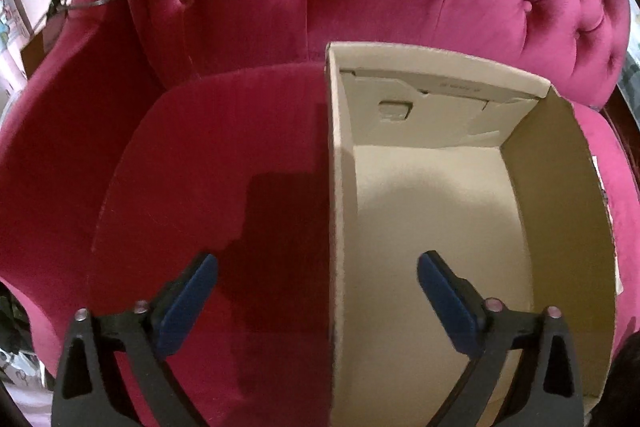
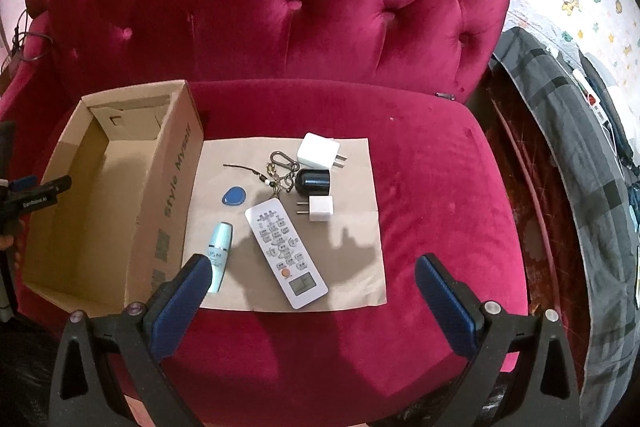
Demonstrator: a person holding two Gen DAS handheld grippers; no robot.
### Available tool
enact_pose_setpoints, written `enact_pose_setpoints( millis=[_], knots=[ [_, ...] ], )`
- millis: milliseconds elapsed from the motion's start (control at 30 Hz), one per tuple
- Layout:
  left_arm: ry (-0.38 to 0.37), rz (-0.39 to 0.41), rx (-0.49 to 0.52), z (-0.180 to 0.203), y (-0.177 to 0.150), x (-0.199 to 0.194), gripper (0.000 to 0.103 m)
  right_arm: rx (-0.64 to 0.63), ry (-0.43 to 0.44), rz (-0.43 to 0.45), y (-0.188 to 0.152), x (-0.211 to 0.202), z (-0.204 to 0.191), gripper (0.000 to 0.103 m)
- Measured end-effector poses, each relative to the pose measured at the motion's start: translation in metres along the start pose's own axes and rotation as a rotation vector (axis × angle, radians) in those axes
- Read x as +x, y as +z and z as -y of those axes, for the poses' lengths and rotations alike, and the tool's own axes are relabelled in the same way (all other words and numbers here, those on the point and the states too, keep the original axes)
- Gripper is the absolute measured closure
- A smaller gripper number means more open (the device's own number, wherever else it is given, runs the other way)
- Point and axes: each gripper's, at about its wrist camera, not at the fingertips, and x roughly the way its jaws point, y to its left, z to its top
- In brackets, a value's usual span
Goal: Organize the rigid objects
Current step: 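Move the right tool toward the white remote while the left tool grips the box wall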
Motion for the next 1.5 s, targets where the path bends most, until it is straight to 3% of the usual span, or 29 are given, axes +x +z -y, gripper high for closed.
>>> enact_pose_setpoints(
  millis=[200,267,300,333,500,867,1033,1500],
  knots=[
    [-0.034,-0.006,-0.028,-0.007,-0.002,0.004,0.026,-0.011,0.001,-0.021,-0.001,0.010,-0.007,0.000],
    [-0.060,-0.016,-0.039,-0.010,-0.001,0.008,0.042,-0.012,0.003,-0.026,0.000,0.012,-0.008,0.000],
    [-0.084,-0.024,-0.046,-0.011,-0.002,0.009,0.058,-0.012,0.003,-0.027,0.000,0.013,-0.008,0.000],
    [-0.116,-0.031,-0.056,-0.013,-0.002,0.010,0.068,-0.015,0.003,-0.030,0.000,0.015,-0.009,0.000],
    [-0.113,-0.033,-0.017,-0.008,0.000,0.009,0.079,-0.027,-0.010,-0.030,0.001,0.018,-0.008,0.000],
    [-0.069,-0.035,0.050,0.000,0.000,0.009,0.084,-0.033,0.003,-0.050,0.006,0.049,0.001,0.000],
    [-0.084,-0.042,0.035,-0.001,0.001,0.012,0.084,-0.070,0.025,-0.051,0.006,0.071,-0.002,0.000],
    [-0.057,-0.045,0.056,0.004,-0.001,0.014,0.084,-0.121,0.079,-0.151,0.003,0.153,-0.010,0.004]
  ],
)
